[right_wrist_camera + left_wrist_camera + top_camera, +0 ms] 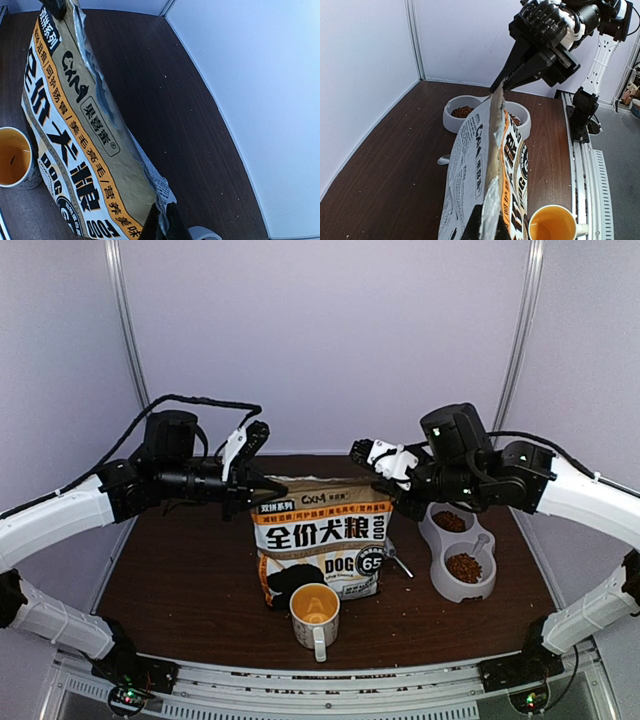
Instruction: Serve the pet food
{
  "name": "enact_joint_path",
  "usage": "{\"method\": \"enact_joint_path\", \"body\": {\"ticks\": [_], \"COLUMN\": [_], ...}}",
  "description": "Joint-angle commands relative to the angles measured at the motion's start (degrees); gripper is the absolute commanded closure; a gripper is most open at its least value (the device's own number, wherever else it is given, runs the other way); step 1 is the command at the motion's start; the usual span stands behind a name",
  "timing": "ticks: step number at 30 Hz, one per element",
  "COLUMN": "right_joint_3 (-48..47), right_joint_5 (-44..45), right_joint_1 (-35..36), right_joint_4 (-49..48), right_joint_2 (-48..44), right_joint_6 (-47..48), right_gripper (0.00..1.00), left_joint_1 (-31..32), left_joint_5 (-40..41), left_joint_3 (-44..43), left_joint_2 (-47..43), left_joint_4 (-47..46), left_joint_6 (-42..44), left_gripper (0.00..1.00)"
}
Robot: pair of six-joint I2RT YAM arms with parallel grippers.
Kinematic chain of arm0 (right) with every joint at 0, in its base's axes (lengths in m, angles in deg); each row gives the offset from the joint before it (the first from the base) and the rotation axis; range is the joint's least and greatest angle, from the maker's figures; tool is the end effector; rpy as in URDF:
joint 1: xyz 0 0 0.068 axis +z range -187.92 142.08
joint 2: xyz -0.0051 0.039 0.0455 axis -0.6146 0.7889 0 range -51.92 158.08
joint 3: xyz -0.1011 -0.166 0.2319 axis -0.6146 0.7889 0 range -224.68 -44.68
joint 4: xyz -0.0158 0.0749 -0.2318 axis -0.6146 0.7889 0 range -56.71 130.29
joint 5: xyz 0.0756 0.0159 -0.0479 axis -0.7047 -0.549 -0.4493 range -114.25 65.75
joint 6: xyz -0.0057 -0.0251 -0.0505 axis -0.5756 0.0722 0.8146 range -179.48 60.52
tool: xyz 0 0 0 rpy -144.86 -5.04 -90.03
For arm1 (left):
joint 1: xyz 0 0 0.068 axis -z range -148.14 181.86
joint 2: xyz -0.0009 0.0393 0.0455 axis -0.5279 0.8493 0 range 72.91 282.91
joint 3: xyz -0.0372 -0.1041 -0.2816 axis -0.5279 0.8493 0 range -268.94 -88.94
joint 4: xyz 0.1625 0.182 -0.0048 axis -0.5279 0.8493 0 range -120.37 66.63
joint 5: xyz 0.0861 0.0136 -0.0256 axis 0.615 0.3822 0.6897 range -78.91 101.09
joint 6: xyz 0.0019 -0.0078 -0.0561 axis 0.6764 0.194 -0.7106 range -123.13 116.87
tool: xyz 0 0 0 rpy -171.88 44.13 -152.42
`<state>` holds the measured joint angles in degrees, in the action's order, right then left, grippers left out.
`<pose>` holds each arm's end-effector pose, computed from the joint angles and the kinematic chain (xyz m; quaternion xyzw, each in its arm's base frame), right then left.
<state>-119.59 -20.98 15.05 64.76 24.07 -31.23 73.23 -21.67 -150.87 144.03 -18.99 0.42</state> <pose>0.1655 0.2156 0.3940 -0.5602 0.6743 0.0785 0.4747 0.1795 -0.1867 0.3777 0.4497 0.6674 -0.3963 0.4418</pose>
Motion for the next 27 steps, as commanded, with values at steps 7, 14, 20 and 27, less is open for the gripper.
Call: {"method": "enact_joint_path", "body": {"ticks": [7,14,20,27], "right_joint_3": [2.01,3.08,4.11,5.74], "right_joint_5": [13.12,14.86,15.88,15.35], "right_joint_1": [-4.06,-4.27,-4.67,-5.07], "right_joint_4": [8.15,8.0,8.06,7.17], "right_joint_2": [-3.89,-4.89,-6.34,-9.01], "right_joint_6": [-2.06,-2.78,-3.53,-5.23], "right_gripper": [1.0,0.96,1.0,0.87], "left_joint_1": [-1.37,-1.37,-1.37,-1.32], "left_joint_5": [-0.03,0.1,0.16,-0.43], "left_joint_3": [-0.04,-0.1,-0.09,-0.46], "left_joint_2": [-3.7,-3.72,-3.78,-3.64], "left_joint_4": [-1.0,-0.98,-0.92,-0.3], "left_joint_6": [0.84,0.8,0.93,1.06], "left_gripper": [1.0,1.0,1.0,1.0]}}
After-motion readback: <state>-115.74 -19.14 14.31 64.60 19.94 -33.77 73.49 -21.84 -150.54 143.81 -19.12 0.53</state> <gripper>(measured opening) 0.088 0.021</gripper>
